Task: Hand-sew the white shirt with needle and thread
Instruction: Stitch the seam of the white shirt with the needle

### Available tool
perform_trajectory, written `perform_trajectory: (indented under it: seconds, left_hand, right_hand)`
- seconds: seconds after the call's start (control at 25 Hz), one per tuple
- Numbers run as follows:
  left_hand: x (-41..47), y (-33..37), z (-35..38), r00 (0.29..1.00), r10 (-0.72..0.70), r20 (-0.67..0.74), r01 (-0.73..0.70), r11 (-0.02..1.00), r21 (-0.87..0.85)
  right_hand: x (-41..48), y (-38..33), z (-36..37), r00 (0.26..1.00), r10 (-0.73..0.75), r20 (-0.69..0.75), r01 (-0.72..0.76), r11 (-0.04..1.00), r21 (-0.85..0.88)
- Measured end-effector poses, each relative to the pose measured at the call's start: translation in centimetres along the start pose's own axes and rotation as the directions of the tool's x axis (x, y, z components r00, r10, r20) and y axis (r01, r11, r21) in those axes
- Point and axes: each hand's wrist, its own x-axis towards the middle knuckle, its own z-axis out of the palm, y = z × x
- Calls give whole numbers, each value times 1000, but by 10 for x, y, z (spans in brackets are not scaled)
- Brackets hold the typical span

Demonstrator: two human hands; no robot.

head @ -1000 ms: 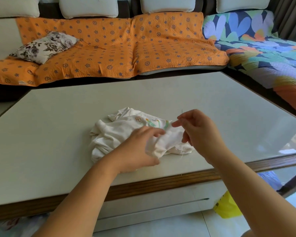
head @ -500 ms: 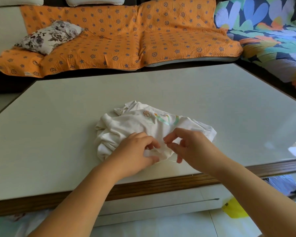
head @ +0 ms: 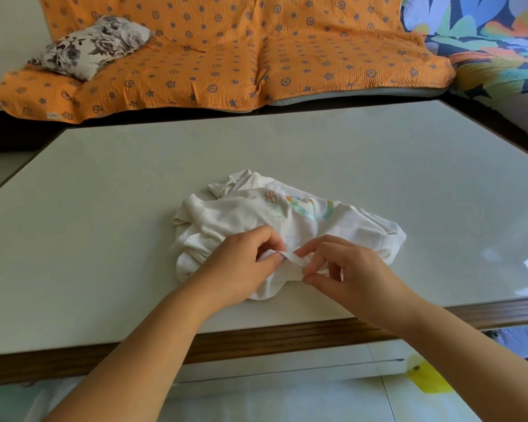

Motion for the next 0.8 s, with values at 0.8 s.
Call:
perform_trajectory:
  seconds: [0.8]
  left_hand:
    - [6,24,4,981,155,-113,-180,949,-258]
  right_hand:
    - [19,-4,-36,922,367,-123,-185,698,691]
